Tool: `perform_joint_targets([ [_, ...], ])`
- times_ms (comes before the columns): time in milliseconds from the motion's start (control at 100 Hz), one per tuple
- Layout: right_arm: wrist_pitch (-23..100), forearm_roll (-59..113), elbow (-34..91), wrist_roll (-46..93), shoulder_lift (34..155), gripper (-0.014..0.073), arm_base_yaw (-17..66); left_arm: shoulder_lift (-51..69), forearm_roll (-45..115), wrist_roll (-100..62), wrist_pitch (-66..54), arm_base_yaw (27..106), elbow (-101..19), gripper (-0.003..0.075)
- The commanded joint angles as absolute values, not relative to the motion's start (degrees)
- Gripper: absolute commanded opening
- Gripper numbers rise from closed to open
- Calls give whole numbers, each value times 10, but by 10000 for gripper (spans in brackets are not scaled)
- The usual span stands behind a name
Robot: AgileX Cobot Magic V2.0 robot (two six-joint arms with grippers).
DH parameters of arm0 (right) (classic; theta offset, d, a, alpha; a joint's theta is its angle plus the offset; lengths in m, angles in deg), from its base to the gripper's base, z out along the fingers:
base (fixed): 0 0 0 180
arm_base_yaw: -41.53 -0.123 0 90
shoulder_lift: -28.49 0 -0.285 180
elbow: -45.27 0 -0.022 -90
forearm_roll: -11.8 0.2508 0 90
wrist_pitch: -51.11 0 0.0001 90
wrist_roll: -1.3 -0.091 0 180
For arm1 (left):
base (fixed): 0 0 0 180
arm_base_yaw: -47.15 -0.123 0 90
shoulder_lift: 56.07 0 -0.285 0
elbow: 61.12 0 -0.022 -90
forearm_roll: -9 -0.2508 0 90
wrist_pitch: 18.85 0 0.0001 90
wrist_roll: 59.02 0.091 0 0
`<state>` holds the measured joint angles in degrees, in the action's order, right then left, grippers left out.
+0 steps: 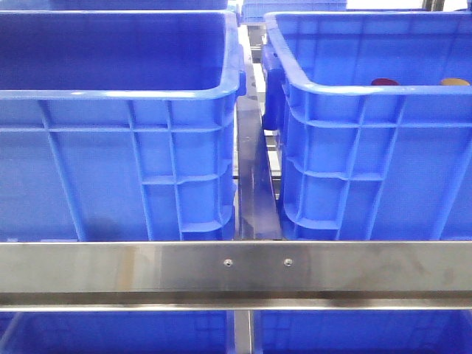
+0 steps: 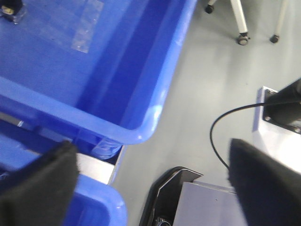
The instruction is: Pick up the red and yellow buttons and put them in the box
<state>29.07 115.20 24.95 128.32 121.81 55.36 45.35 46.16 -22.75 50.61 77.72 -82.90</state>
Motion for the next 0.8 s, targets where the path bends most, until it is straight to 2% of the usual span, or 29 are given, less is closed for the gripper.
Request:
perform_joint_targets([
  [0, 272, 1218, 225, 1268, 1144, -67, 558, 427, 471, -256, 475, 780, -849, 344],
  [130, 267, 1218, 164, 1232, 1068, -69, 558, 426, 459, -265, 474, 780, -848, -24],
  [260, 265, 1218, 115, 1210, 983, -69, 558, 413, 433, -291, 457, 780, -845, -19],
  [440, 265, 1218, 59, 1183, 869, -69, 558, 377, 315, -385, 389, 782, -813, -19],
  [790, 265, 1218, -46, 1132, 681, -69, 558, 241, 209, -480, 187, 782, -597, -19],
])
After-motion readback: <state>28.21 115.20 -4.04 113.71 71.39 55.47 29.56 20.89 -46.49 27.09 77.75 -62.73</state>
